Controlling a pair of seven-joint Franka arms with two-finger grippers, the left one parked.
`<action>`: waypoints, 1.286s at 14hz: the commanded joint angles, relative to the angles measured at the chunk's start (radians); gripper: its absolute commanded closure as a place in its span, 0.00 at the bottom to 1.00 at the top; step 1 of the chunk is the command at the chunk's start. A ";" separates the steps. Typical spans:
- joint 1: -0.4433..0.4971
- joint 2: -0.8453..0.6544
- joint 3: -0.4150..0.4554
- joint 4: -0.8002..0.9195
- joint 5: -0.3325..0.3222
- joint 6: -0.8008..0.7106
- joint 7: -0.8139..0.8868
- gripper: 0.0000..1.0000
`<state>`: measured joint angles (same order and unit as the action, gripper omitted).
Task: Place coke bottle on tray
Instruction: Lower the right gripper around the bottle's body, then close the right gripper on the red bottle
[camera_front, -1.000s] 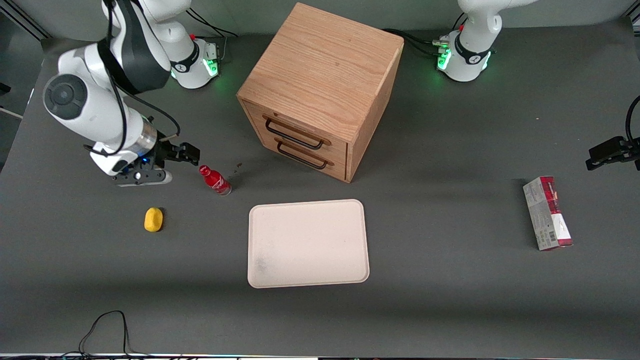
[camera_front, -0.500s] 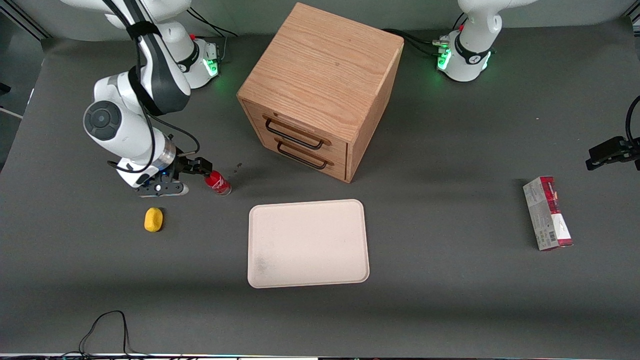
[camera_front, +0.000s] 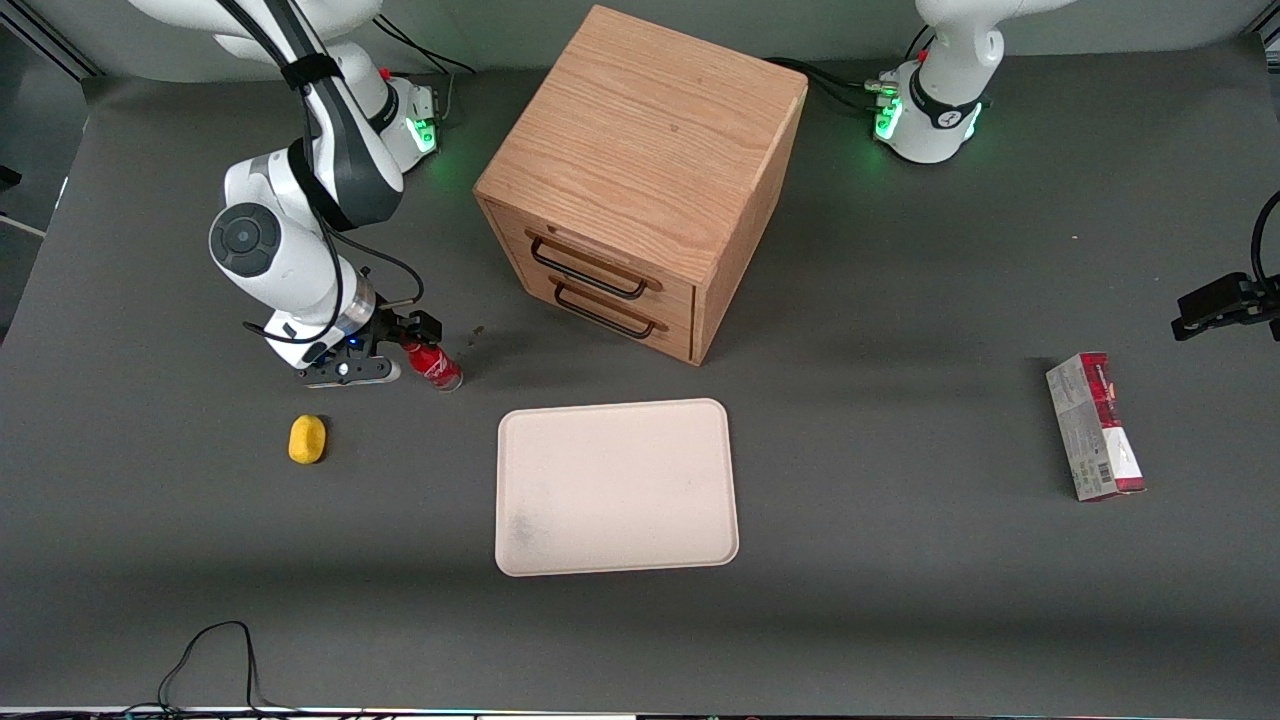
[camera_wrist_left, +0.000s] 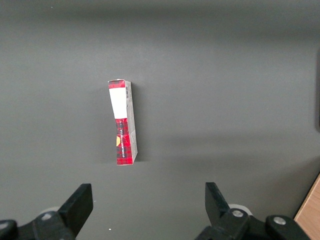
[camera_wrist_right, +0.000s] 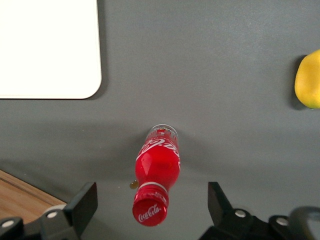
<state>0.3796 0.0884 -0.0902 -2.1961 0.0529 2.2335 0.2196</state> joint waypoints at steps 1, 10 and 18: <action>0.012 -0.019 -0.006 -0.042 0.010 0.044 0.014 0.04; 0.013 -0.022 -0.006 -0.060 0.010 0.061 0.020 0.47; 0.035 -0.024 -0.008 -0.063 0.010 0.061 0.046 1.00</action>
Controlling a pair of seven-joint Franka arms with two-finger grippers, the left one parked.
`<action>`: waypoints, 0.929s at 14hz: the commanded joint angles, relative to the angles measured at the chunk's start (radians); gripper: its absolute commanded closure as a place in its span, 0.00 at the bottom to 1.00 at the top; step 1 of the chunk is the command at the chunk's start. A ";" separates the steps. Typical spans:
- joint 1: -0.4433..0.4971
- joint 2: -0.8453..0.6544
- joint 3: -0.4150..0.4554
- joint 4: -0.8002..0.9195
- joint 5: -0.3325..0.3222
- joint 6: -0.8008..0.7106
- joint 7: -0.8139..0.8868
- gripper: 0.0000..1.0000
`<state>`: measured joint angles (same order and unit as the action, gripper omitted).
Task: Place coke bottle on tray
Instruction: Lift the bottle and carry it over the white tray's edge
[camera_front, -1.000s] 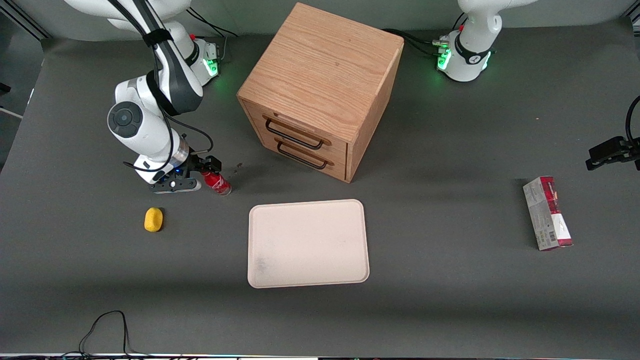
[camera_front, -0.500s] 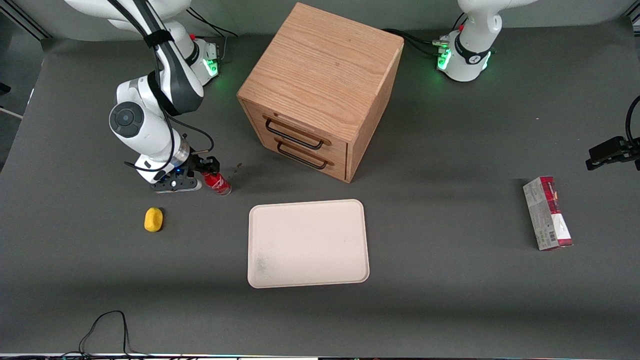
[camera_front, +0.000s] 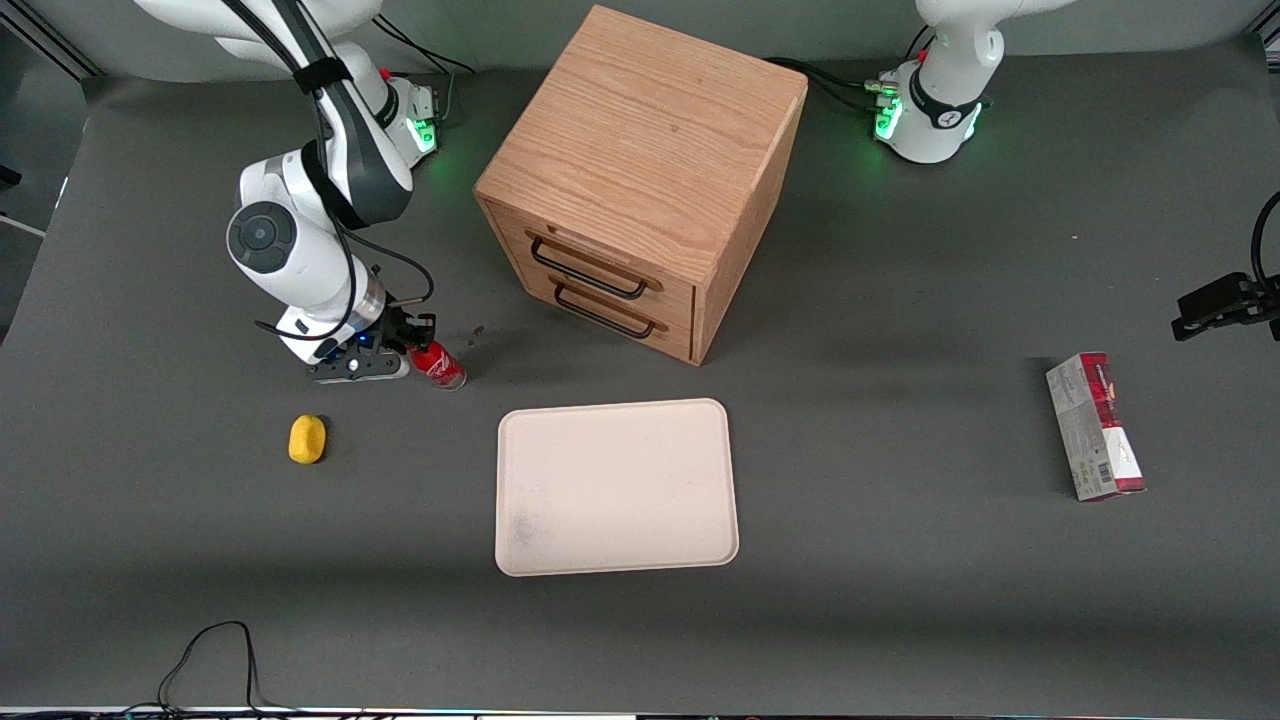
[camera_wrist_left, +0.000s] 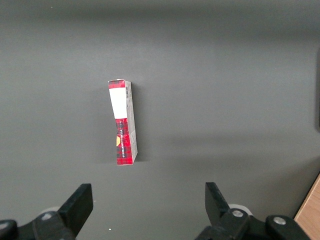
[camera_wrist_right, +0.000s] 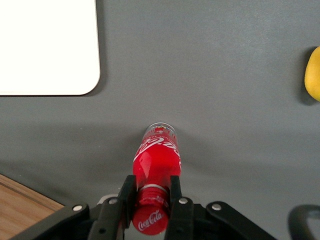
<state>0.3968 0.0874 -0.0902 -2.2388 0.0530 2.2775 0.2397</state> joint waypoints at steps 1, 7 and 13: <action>0.017 -0.025 -0.008 -0.013 0.008 0.014 0.026 1.00; 0.005 -0.020 -0.011 0.172 0.008 -0.195 0.024 1.00; -0.018 0.115 -0.039 0.572 0.004 -0.494 0.010 1.00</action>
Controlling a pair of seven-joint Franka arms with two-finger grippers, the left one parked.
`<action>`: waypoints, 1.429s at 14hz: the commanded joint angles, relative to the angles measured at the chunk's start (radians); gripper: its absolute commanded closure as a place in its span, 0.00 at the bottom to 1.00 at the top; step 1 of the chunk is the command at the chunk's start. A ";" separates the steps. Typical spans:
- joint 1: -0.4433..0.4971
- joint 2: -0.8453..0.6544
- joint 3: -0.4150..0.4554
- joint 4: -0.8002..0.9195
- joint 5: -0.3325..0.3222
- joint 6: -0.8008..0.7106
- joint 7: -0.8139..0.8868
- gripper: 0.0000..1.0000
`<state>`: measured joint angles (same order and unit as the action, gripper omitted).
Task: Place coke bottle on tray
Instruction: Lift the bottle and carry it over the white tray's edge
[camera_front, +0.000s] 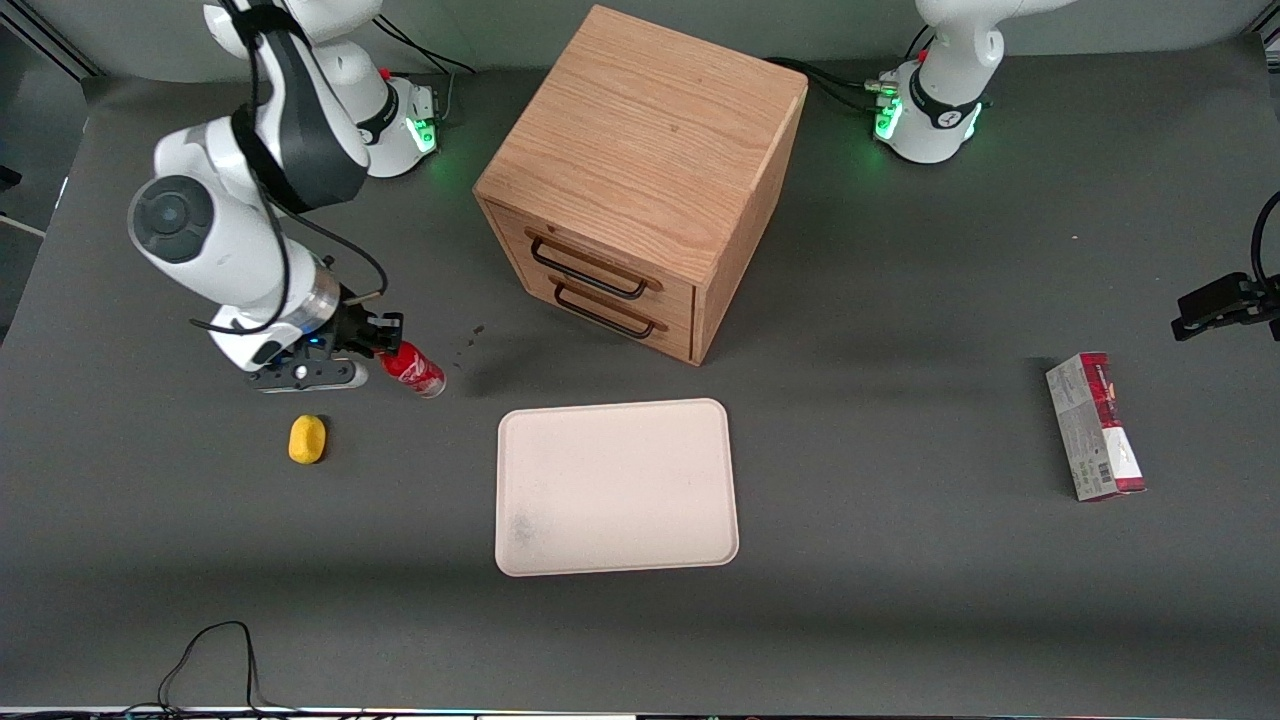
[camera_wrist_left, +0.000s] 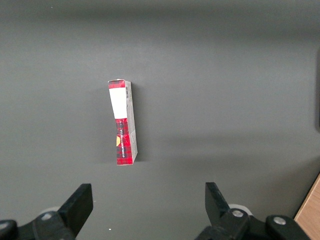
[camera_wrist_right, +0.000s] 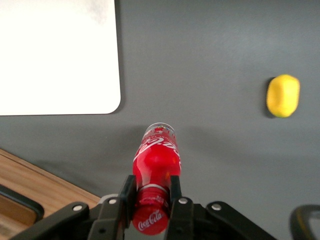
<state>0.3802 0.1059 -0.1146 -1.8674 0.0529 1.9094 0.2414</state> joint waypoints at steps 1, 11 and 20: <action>-0.003 0.131 -0.017 0.300 0.004 -0.192 0.007 1.00; -0.053 0.469 0.000 0.901 0.007 -0.469 0.007 1.00; -0.046 0.630 0.133 0.955 0.005 -0.235 0.085 1.00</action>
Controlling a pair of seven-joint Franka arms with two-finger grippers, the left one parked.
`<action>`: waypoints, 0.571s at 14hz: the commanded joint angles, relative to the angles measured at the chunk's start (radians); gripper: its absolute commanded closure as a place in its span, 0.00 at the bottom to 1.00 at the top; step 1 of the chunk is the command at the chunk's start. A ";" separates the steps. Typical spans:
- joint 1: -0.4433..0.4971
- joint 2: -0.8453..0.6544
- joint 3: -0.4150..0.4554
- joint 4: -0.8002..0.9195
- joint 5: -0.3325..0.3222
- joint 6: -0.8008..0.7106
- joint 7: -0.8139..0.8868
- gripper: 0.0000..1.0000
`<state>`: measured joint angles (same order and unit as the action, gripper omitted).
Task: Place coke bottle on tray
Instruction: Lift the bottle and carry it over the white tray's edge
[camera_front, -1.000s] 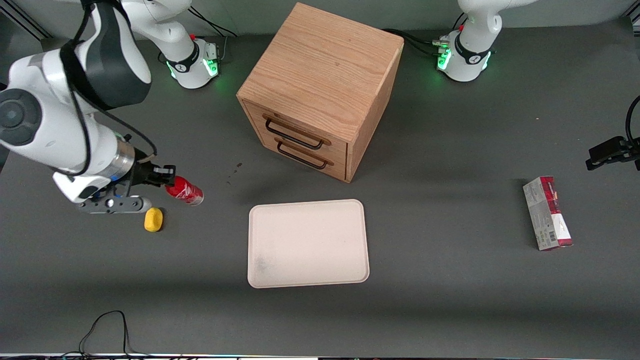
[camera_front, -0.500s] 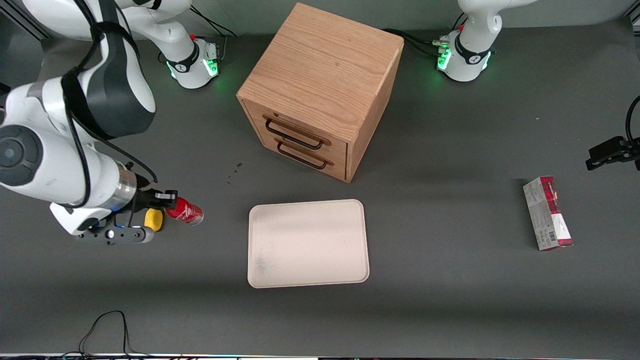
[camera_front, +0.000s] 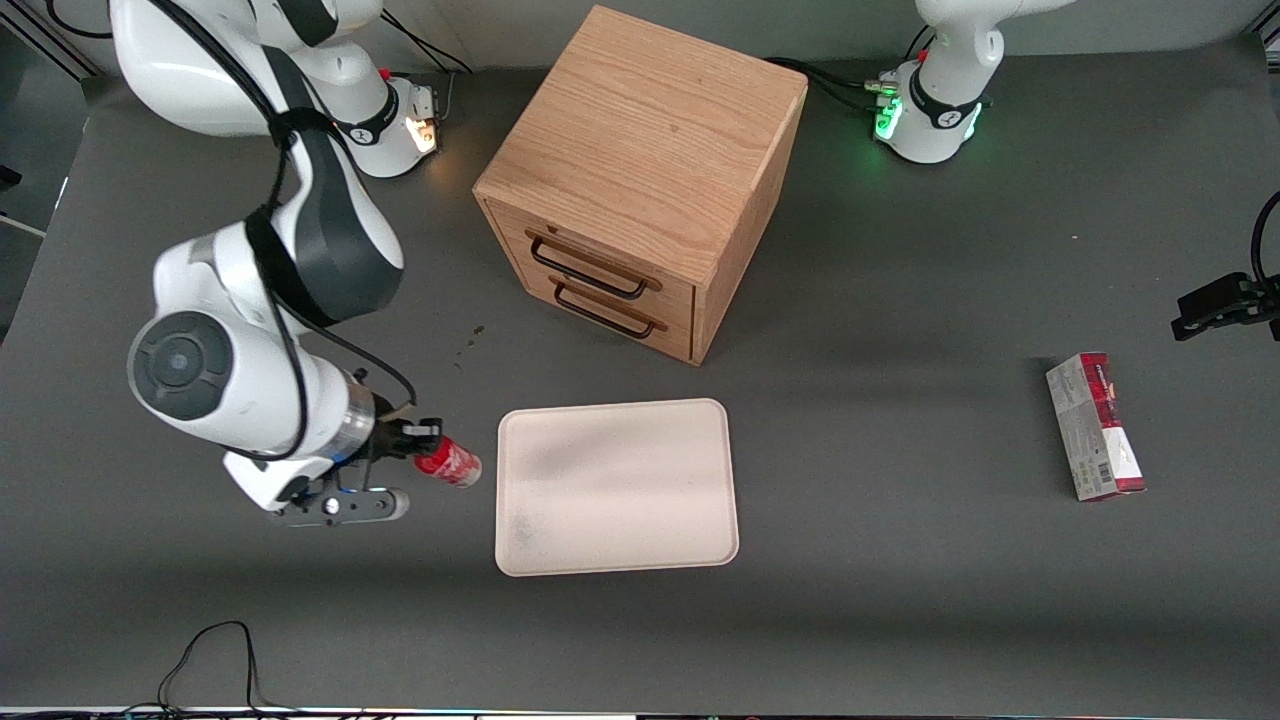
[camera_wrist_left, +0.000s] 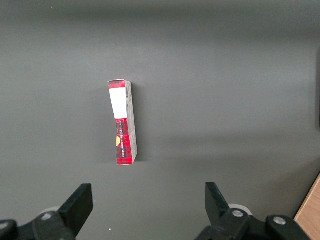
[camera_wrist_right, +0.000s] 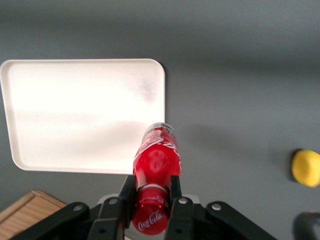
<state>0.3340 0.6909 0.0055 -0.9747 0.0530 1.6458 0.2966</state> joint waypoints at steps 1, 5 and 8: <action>0.002 0.065 0.014 0.062 0.005 0.064 0.030 1.00; 0.023 0.136 0.014 0.062 0.001 0.170 0.065 1.00; 0.030 0.165 0.013 0.062 -0.004 0.212 0.065 1.00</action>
<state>0.3581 0.8281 0.0190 -0.9672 0.0529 1.8492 0.3345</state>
